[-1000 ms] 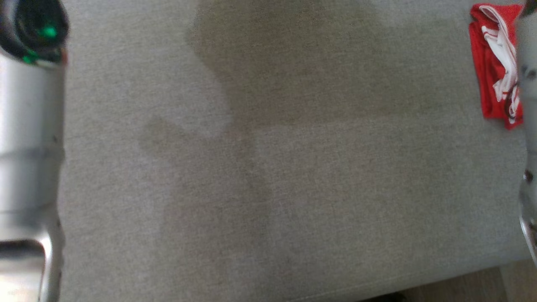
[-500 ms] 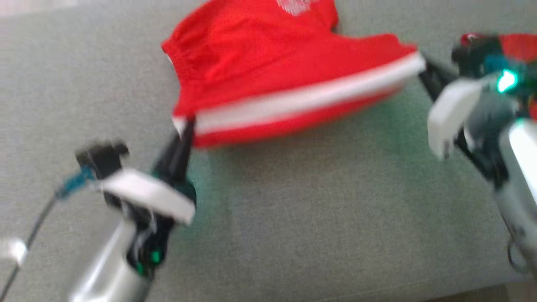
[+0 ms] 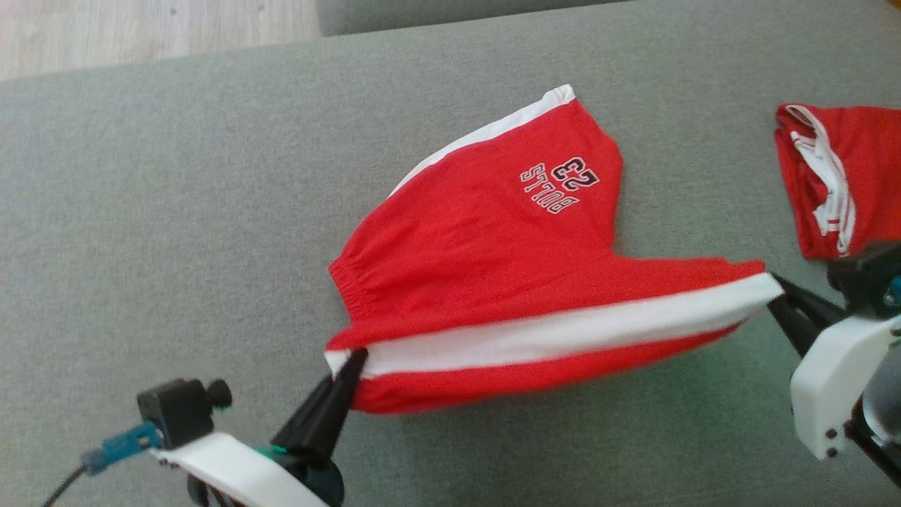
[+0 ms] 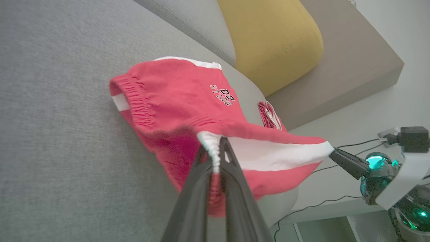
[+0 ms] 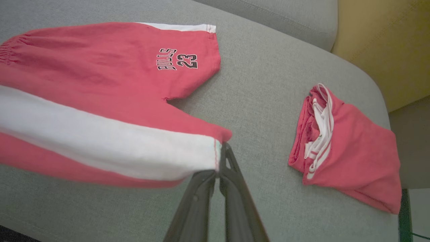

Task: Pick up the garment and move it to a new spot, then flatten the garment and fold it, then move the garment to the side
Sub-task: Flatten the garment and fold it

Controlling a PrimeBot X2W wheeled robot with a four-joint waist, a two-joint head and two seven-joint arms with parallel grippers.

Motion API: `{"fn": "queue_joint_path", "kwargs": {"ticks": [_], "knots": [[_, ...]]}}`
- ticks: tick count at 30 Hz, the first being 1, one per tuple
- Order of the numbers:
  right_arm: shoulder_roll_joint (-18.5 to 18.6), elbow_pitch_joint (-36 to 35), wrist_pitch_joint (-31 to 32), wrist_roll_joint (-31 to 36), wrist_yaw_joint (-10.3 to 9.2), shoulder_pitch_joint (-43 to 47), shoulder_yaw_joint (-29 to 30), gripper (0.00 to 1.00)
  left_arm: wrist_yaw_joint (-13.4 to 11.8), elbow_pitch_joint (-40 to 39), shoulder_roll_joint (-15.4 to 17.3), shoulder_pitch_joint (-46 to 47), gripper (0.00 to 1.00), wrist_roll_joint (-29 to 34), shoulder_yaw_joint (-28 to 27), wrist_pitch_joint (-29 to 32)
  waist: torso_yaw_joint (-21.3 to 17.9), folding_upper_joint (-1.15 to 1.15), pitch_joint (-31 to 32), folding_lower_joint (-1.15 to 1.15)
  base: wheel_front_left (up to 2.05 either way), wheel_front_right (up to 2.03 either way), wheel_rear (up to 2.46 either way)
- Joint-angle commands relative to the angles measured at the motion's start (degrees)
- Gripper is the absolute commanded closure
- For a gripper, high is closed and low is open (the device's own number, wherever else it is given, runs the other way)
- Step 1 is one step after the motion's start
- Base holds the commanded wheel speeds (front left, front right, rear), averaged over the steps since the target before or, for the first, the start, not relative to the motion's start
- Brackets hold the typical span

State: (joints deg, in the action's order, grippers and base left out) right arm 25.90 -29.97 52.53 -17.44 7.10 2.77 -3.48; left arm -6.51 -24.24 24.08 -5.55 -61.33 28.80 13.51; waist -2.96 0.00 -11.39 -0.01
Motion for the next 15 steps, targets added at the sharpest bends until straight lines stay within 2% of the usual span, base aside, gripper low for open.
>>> {"fn": "queue_joint_path", "kwargs": {"ticks": [1,6,15], "knots": [[1.54,-2.38,-0.1,0.52,0.39,-2.65,-0.32,1.0,-0.41,-1.87,0.65,3.09,1.0,0.3,-2.95,-0.63,0.36,0.0,-0.63,0.01,0.0,0.0,0.0],[4.25,2.94,-3.61,-0.27,0.39,-10.82,-5.2,1.0,-0.52,2.98,-2.9,7.69,1.0,-0.3,-3.86,-2.23,1.14,0.0,-2.6,0.01,0.0,0.0,0.0],[8.47,21.95,-10.0,-3.21,0.39,-32.79,-17.48,1.0,0.76,20.03,-11.88,19.86,1.0,0.11,-4.63,-7.55,4.88,0.0,-7.42,0.01,0.0,0.0,0.0]]}}
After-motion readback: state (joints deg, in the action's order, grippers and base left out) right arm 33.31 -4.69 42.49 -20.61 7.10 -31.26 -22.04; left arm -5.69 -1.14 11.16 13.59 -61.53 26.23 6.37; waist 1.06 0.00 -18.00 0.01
